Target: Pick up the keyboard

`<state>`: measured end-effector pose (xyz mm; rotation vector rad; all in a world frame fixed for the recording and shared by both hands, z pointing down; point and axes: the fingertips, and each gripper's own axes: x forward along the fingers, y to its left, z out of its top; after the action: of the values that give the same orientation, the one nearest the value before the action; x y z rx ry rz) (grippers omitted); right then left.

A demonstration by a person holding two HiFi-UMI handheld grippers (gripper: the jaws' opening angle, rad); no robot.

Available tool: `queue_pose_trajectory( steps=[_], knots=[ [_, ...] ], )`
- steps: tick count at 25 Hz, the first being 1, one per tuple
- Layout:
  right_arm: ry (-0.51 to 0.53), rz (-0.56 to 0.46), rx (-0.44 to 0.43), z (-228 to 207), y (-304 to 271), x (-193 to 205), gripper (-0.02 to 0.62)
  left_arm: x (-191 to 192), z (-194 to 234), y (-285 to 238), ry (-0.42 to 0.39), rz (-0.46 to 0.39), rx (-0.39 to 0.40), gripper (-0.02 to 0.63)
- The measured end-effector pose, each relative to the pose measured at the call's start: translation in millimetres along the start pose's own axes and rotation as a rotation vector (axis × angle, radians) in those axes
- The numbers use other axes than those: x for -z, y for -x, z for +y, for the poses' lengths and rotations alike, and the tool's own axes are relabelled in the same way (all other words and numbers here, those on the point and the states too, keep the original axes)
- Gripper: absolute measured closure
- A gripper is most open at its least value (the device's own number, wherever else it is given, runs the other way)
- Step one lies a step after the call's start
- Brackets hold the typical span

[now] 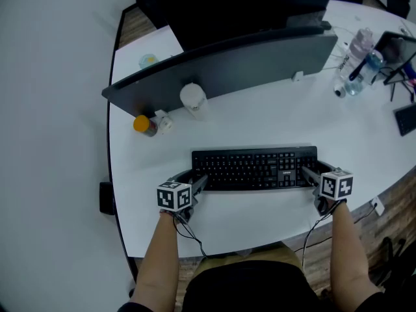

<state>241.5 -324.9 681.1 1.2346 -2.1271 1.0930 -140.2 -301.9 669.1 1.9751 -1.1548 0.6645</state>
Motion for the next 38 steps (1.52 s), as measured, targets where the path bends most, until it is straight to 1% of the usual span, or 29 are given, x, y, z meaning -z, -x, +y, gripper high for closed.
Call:
queue_pose_trajectory(
  steps=[4,9,11,15,22,24,27,30,33,38],
  knots=[
    [-0.006,-0.027,-0.014,1.3,0.1,-1.4,0.304,-3.0,0.8,-0.9,-0.003,-0.014,0.002,0.37],
    [-0.005,-0.042,-0.004,2.1,0.6,-2.5,0.304,-6.9,1.4,-1.2,-0.002,-0.054,-0.022,0.371],
    [-0.005,-0.047,0.004,0.9,0.3,-1.9,0.304,-6.8,1.8,-1.7,0.01,-0.053,-0.025,0.373],
    [-0.003,-0.06,0.007,2.7,-0.3,-1.8,0.304,-3.7,3.0,0.5,0.025,-0.025,-0.027,0.376],
    [0.061,-0.087,0.022,13.3,6.4,-12.3,0.304,-3.2,0.7,16.1,-0.01,-0.036,-0.061,0.377],
    [0.078,-0.103,0.022,18.5,9.2,-19.0,0.304,-6.9,1.3,22.4,-0.013,-0.053,-0.064,0.379],
    [0.094,-0.134,0.021,26.1,14.6,-30.7,0.304,-18.5,1.4,33.0,-0.026,-0.087,-0.07,0.379],
    [0.1,-0.173,0.016,34.2,23.3,-43.8,0.304,-36.5,-1.4,46.9,-0.058,-0.125,-0.073,0.379],
    [0.107,-0.228,0.01,46.5,35.1,-61.3,0.304,-60.2,-4.2,65.8,-0.105,-0.171,-0.083,0.379],
    [0.124,-0.323,0.003,67.6,55.9,-91.8,0.304,-101.9,-10.5,100.6,-0.183,-0.274,-0.106,0.379]
  ],
)
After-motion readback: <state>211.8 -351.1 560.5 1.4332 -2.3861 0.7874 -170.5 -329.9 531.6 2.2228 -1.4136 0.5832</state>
